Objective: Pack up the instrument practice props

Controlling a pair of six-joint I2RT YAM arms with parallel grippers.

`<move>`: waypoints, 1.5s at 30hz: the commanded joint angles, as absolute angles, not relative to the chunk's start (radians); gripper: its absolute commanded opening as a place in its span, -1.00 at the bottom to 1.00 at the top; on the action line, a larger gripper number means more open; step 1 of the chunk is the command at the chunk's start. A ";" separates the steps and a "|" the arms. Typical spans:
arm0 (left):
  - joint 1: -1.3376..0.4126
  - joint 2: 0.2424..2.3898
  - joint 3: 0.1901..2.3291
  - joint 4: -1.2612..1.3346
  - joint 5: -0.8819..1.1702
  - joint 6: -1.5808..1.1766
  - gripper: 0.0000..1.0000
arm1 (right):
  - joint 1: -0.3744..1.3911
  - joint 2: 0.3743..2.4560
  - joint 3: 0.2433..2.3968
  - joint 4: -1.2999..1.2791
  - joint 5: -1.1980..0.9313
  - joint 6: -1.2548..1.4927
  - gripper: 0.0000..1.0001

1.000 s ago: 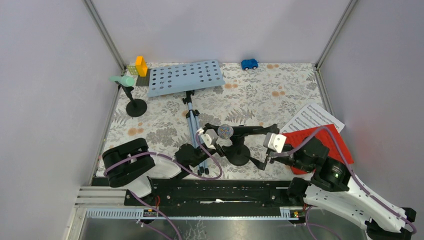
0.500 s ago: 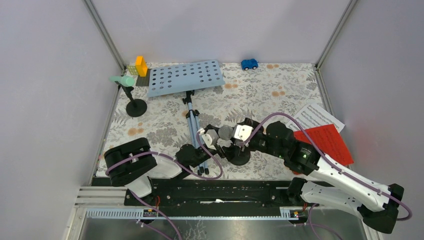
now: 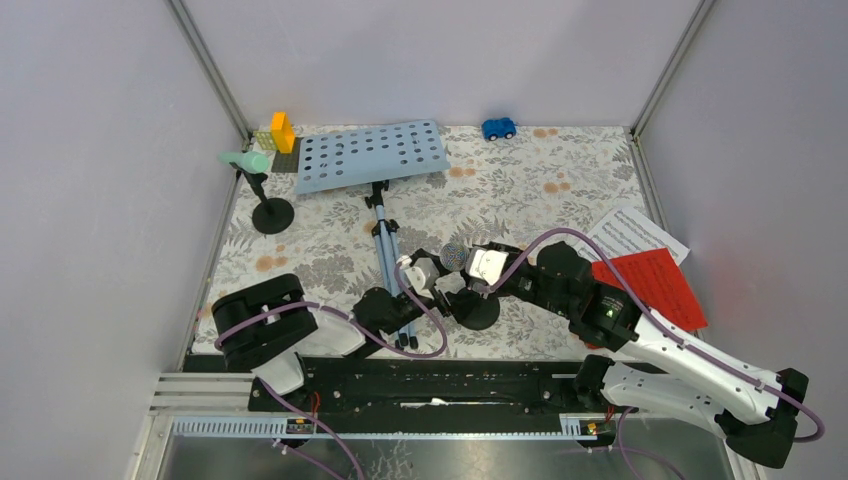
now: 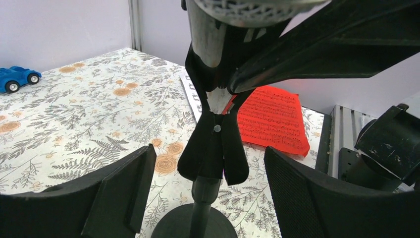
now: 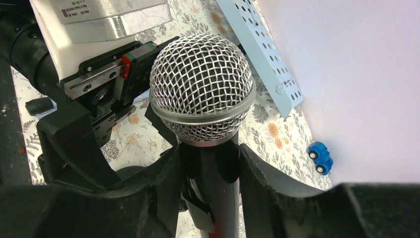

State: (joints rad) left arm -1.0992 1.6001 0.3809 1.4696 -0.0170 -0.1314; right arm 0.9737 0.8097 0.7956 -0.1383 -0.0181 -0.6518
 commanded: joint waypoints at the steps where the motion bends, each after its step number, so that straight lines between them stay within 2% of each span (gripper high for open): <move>1: -1.103 1.608 0.418 1.580 0.020 -0.149 0.71 | 0.969 0.805 0.791 -0.081 -0.013 -0.663 -1.00; 5: -1.103 1.603 0.422 1.580 0.026 -0.144 0.70 | 0.969 0.796 0.786 -0.082 -0.029 -0.663 -1.00; 10: -1.103 1.601 0.429 1.577 0.032 -0.148 0.43 | 0.969 0.787 0.776 -0.084 -0.031 -0.658 -1.00; 12: -1.104 1.605 0.430 1.577 0.035 -0.153 0.11 | 0.968 0.785 0.774 -0.084 -0.028 -0.657 -1.00; 15: -1.103 1.612 0.427 1.577 0.030 -0.170 -0.66 | 0.969 0.784 0.773 -0.084 -0.027 -0.656 -1.00; 17: -1.103 1.612 0.421 1.577 0.029 -0.175 -0.99 | 0.969 0.780 0.773 -0.084 -0.023 -0.651 -1.00; 28: -1.103 1.607 0.388 1.570 0.003 -0.169 -1.00 | 0.969 0.706 0.899 -0.075 0.093 -0.562 -1.00; 30: -1.103 1.608 0.385 1.566 0.003 -0.172 -1.00 | 0.969 0.706 0.931 -0.058 0.208 -0.538 -1.00; 34: -1.103 1.609 0.375 1.558 0.003 -0.186 -1.00 | 0.969 0.747 0.966 -0.011 0.570 -0.420 -0.93; 37: -1.103 1.605 0.364 1.550 0.005 -0.197 -1.00 | 0.969 0.785 0.968 -0.019 0.734 -0.325 -0.85; 39: -1.104 1.601 0.353 1.549 0.008 -0.201 -0.71 | 0.969 0.836 0.982 -0.055 0.821 -0.268 -0.74; 42: -1.103 1.590 0.336 1.556 0.008 -0.204 -0.36 | 0.954 0.911 1.036 -0.180 0.923 -0.153 -0.85; 45: -1.103 1.579 0.330 1.555 0.008 -0.205 -0.01 | 0.881 0.961 1.073 -0.283 0.872 -0.048 -0.91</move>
State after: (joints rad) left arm -1.1007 1.6009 0.3611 1.5082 0.0162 -0.1810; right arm 0.9520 0.9154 1.0031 -0.1539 0.7715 -0.2356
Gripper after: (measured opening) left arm 0.440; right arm 0.469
